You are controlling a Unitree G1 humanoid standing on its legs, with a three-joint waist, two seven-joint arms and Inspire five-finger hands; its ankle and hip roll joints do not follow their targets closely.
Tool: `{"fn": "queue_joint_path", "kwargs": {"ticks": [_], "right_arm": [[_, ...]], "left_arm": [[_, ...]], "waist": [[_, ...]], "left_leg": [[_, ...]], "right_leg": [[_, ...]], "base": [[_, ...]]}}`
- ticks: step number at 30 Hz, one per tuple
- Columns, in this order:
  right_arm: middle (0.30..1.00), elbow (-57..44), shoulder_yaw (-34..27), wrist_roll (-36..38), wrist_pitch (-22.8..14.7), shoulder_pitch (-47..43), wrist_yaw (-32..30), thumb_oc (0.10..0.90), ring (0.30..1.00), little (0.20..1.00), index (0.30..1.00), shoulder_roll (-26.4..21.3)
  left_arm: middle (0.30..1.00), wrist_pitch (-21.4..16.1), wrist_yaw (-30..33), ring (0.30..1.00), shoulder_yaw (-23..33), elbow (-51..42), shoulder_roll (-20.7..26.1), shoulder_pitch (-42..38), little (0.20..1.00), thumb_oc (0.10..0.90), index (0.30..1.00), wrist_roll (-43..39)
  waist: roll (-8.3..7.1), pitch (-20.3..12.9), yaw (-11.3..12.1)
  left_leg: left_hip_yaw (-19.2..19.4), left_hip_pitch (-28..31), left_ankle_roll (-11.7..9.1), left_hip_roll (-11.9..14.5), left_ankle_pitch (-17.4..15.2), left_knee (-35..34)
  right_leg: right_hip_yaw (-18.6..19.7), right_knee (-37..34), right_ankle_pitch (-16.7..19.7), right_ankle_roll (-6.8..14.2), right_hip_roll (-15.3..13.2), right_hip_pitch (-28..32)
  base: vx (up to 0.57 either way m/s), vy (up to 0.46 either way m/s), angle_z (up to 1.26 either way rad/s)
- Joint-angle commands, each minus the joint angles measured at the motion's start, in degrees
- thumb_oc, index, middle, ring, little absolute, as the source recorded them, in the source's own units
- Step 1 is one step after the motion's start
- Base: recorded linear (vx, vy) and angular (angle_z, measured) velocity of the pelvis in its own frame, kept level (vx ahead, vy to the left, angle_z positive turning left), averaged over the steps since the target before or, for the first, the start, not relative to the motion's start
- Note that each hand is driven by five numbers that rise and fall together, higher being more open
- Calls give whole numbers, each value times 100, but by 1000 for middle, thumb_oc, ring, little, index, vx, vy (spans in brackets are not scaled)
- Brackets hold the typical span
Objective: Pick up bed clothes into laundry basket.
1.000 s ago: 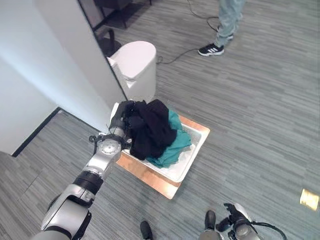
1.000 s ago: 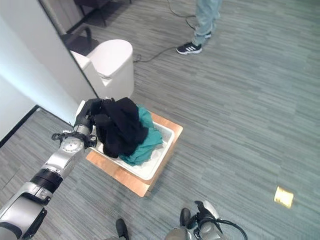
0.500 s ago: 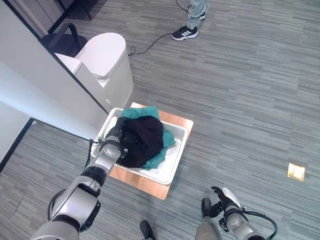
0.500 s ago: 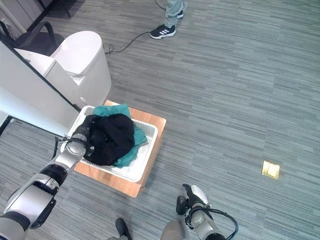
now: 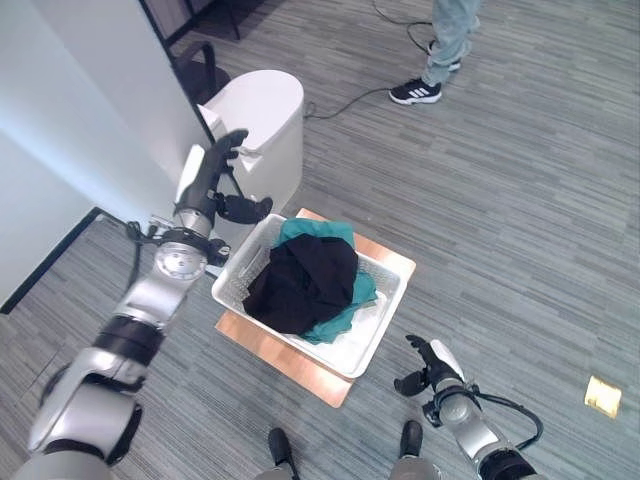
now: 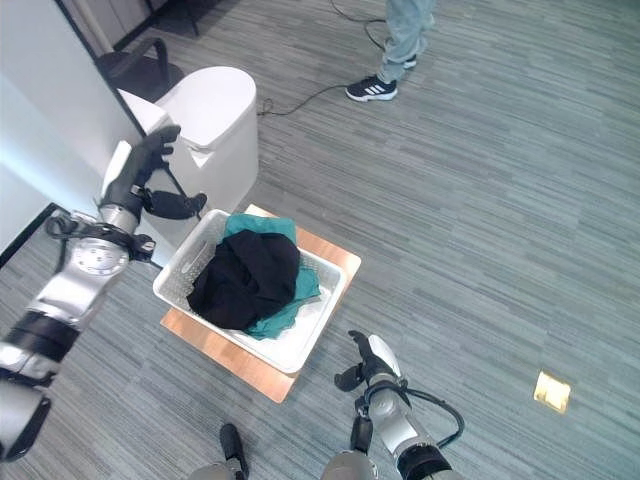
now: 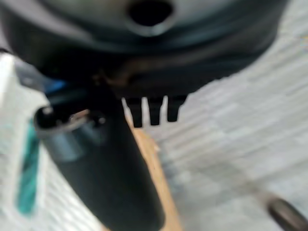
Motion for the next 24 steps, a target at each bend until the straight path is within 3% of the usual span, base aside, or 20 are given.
{"fn": "queue_joint_path", "kwargs": {"ticks": [1,2,5,9,11,14,15,17,20,23,24], "right_arm": [[900,985,-61,154,-63,43,-44,800,900,900,900,37],[900,1004,-11,157,-75,21,-49,800,900,900,900,31],[900,1551,-181,285,-124,-404,-138,800,900,900,900,20],[900,1679,-622,725,-185,-1486,-297,800,900,900,900,-558],[900,1185,-1065,431,-624,122,-339,800,900,900,900,-792],[900,-28,-1876,102,-669,725,-576,800,900,900,900,-906],[900,-838,-2221,-129,-730,890,-733,800,900,900,900,-974],[900,-1426,-2468,-237,-726,973,-843,800,900,900,900,-930],[900,-2068,-2585,-326,-775,923,-1013,800,900,900,900,-854],[900,-2825,-2488,-427,-950,829,-1018,800,900,900,900,-700],[900,-2838,-2495,-432,-945,832,-1014,800,900,900,900,-697]], "left_arm": [[900,-976,-219,900,1409,-685,817,550,900,800,900,-1061],[900,-954,-224,900,1524,-753,816,671,900,800,900,-1062],[900,-1178,-332,900,2394,-1739,-36,1762,900,800,900,-1433],[900,-1249,-552,900,2729,-2123,-853,2601,900,800,900,-1611],[900,-1274,-563,900,3126,-2094,-1358,3287,900,800,900,-1178],[900,-1248,-693,900,3421,-1824,-1821,4032,900,800,900,-1024],[900,-1179,-723,900,3494,-1586,-2042,4212,900,800,900,-987],[900,-1091,-690,900,3508,-1420,-2160,4369,900,800,900,-887],[900,-978,-532,900,3407,-1185,-2225,4417,900,800,900,-703],[900,-1001,-391,900,3286,-1168,-2327,4381,900,800,900,-729],[900,-1002,-390,900,3286,-1169,-2328,4375,900,800,900,-728]], "waist": [[-313,-580,466],[-312,-597,415],[-471,-653,688],[-718,-718,1052],[-747,-644,887],[-847,-626,889],[-948,-593,891],[-1026,-506,889],[-1051,-242,866],[-843,24,845],[-848,24,848]], "left_leg": [[-198,217,-228,211,-927,9],[-199,185,-218,194,-894,9],[-301,232,-200,168,-934,9],[-446,312,-162,111,-1024,18],[-426,346,-106,27,-1027,15],[-473,356,-45,-57,-1074,20],[-488,333,-15,-97,-1087,20],[-511,312,11,-118,-1083,15],[-559,292,72,-125,-1010,9],[-564,171,182,-49,-862,32],[-559,155,190,-59,-824,18]], "right_leg": [[-86,14,-161,352,-139,-80],[-86,14,-135,346,-155,-109],[-164,14,-143,348,-205,9],[-274,14,-142,368,-282,174],[-282,14,-62,404,-362,184],[-353,14,12,441,-460,216],[-426,26,70,457,-508,211],[-462,90,113,451,-532,179],[-397,567,124,447,-543,-60],[-18,1684,-301,482,-495,-154],[-10,1701,-287,476,-507,-186]], "base": [[-4,54,8],[-1,54,5],[2,40,18],[9,59,20],[-63,122,16],[-82,135,12],[-118,96,10],[-124,49,13],[-193,37,12],[-291,44,3],[-214,26,0]]}}
